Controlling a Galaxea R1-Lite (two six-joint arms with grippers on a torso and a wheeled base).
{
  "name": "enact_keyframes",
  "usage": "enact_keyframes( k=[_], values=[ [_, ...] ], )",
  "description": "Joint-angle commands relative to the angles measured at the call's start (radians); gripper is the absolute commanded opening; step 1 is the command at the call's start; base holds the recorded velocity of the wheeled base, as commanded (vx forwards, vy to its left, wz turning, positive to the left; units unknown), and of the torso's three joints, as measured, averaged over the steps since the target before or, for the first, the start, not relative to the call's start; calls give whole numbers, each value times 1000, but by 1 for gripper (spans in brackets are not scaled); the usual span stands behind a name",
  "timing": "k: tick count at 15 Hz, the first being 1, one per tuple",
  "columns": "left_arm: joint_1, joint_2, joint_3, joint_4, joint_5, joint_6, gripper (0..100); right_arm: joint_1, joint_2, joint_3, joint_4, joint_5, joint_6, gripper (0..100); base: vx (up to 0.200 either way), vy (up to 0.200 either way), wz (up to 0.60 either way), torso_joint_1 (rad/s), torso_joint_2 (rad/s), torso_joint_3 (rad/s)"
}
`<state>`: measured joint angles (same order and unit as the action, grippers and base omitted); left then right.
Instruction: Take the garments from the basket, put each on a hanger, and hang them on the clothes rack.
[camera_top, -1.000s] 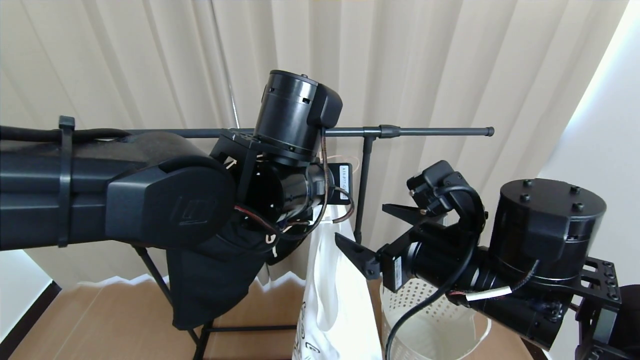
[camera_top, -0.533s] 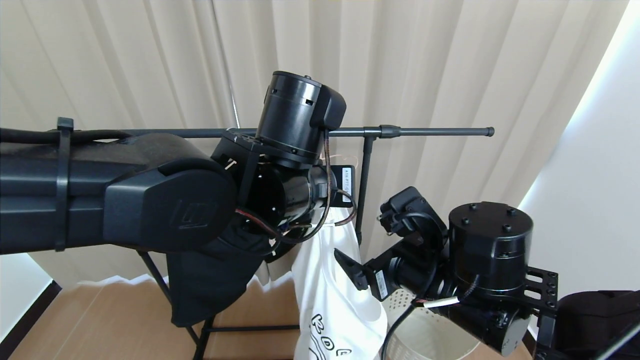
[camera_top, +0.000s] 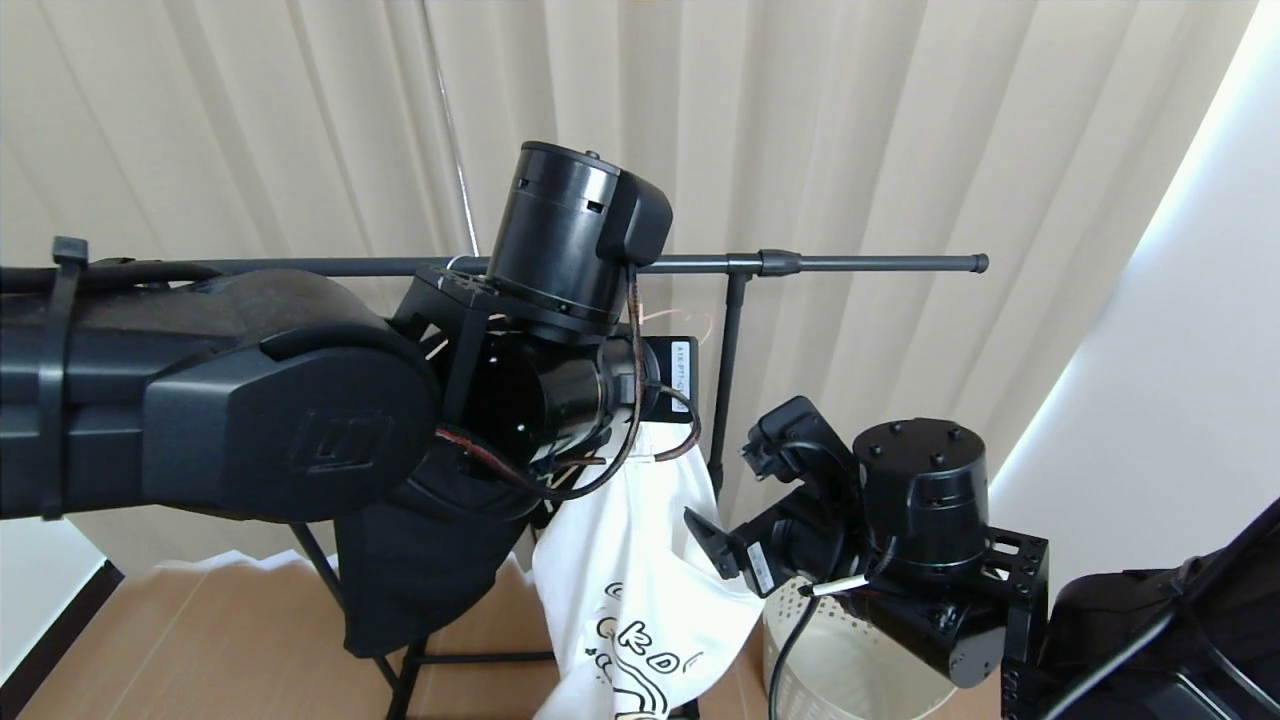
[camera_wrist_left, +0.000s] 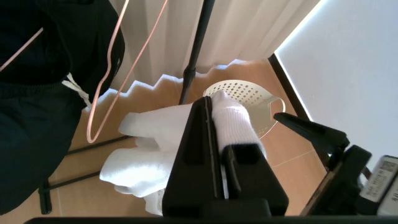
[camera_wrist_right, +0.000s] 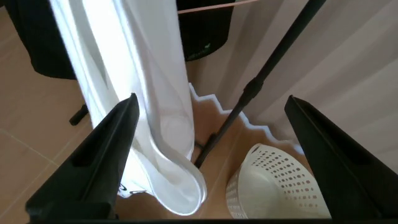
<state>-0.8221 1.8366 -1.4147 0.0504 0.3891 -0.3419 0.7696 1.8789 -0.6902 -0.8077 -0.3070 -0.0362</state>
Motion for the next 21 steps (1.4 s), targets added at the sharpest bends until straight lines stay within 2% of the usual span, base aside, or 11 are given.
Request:
enact_keyframes(
  k=[1,2,3,9,10,12,13,17,21],
  values=[
    [0,-23,19,0,-3,1,0,-6,42,-9,-19,-20,1,100,0,0,0,0,0,0],
    [0,-28,26,0,-3,0,0,-7,42,-9,-36,-30,1,100,0,0,0,0,0,0],
    [0,-31,33,0,-3,0,0,-13,42,-14,-41,-30,1,0,0,0,0,0,0,0],
    [3,-43,66,0,-7,1,0,-82,3,-34,-36,-53,-2,0,0,0,0,0,0,0],
    [9,-56,111,0,-18,12,0,-130,-38,-46,-27,-53,-2,0,0,0,0,0,0,0],
    [11,-56,114,0,-18,12,0,-131,-41,-46,-25,-53,-2,0,0,0,0,0,0,0],
    [41,-56,189,-11,-78,37,0,-161,-124,-52,21,-52,-10,0,0,0,0,0,0,0],
    [43,-39,299,-69,-147,69,0,-154,-222,-57,108,-55,-21,0,0,0,0,0,0,0],
    [35,46,358,-156,-150,72,0,-69,-256,-54,150,-141,-39,0,0,0,0,0,0,0]
  ],
)
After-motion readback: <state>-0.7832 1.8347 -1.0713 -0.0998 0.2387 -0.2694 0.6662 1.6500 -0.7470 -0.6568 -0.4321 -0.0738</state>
